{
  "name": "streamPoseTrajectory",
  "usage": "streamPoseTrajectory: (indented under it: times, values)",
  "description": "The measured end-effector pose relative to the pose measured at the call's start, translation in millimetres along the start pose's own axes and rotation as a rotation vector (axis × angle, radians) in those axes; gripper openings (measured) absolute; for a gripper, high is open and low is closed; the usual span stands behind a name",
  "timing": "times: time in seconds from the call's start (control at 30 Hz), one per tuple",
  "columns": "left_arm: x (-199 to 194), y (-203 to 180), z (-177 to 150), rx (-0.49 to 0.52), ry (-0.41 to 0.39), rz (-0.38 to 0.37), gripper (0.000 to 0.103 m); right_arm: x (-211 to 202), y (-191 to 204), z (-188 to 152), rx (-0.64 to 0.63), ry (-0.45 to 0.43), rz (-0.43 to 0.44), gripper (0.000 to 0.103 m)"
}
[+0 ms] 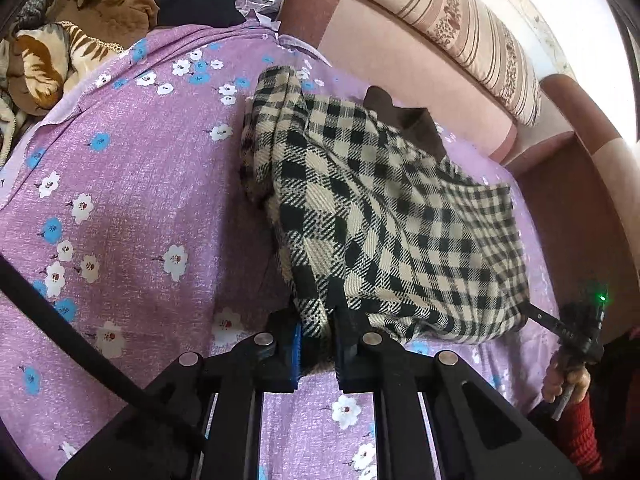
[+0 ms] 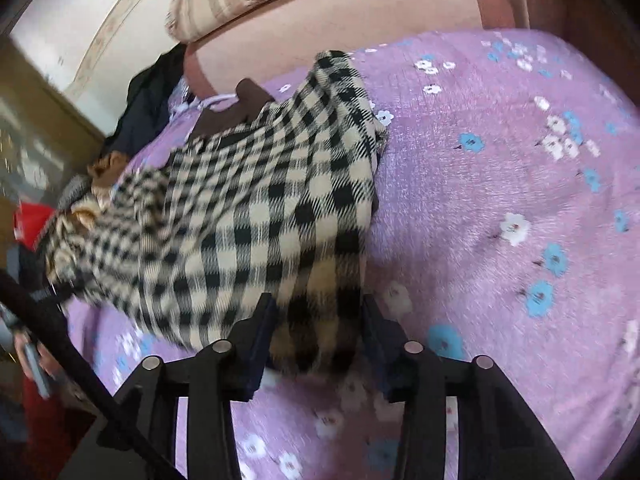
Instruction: Fold large clothes
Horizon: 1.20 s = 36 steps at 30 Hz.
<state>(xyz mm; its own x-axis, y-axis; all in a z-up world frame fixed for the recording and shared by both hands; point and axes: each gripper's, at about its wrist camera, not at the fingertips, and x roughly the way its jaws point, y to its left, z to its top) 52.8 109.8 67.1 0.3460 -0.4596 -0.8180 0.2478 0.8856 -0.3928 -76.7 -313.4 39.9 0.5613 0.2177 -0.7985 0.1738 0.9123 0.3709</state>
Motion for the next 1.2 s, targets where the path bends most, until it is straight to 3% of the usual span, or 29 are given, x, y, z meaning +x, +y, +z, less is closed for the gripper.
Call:
streamPoseTrajectory:
  times: [0.2,0.23,0.27,0.5,0.57,0.63,0.73,0.93,1.03,1.1,1.13,1.2]
  values:
    - [21.1,-2.5,-5.2,0.008,0.049,0.053,0.011,4.4,17.8,-30.9,-0.086,0.008,-0.042,0.047]
    - [23.2,-1.1,-6.1,0.006,0.056,0.054,0.011,6.0,20.8,-33.5,-0.101,0.007,-0.056,0.022]
    - [23.7,0.6,-6.7,0.002,0.061,0.047,0.011,4.9,20.8,-33.3,-0.094,0.005,-0.047,0.015]
    - [-23.7,12.9,-15.1,-0.029,-0.004,-0.085,0.009,-45.7,-11.0,-30.9,0.058,-0.08,0.124,0.008]
    - [-20.0,12.7,-24.8,-0.023,0.03,-0.071,0.009,-40.9,-16.6,-42.2,0.074,-0.05,0.123,0.008]
    - [-3.6,12.1,-35.0,-0.004,0.085,0.006,0.009,-26.9,-18.8,-55.7,0.078,0.004,0.096,0.008]
    - [10.5,13.1,-39.5,0.005,0.13,0.066,0.01,-14.9,-16.8,-65.5,0.072,0.049,0.059,0.009]
    - [-4.2,7.0,-33.0,0.039,0.107,0.079,0.015,-35.1,-19.5,-67.6,0.054,0.019,-0.053,0.01]
    - [-23.3,11.7,-30.8,0.069,0.077,0.116,0.022,-66.6,-20.8,-62.6,0.032,-0.064,-0.071,0.011]
    - [-38.3,17.8,-26.5,0.077,0.024,0.174,0.023,-80.8,-13.2,-57.7,-0.019,-0.112,-0.099,0.025]
    - [-46.1,23.4,-23.2,0.06,-0.005,0.172,0.023,-85.6,-4.8,-51.8,-0.057,-0.135,-0.116,0.038]
    - [-58.6,37.5,-22.2,0.007,-0.048,0.124,0.024,-85.3,13.9,-34.3,-0.13,-0.16,-0.131,0.046]
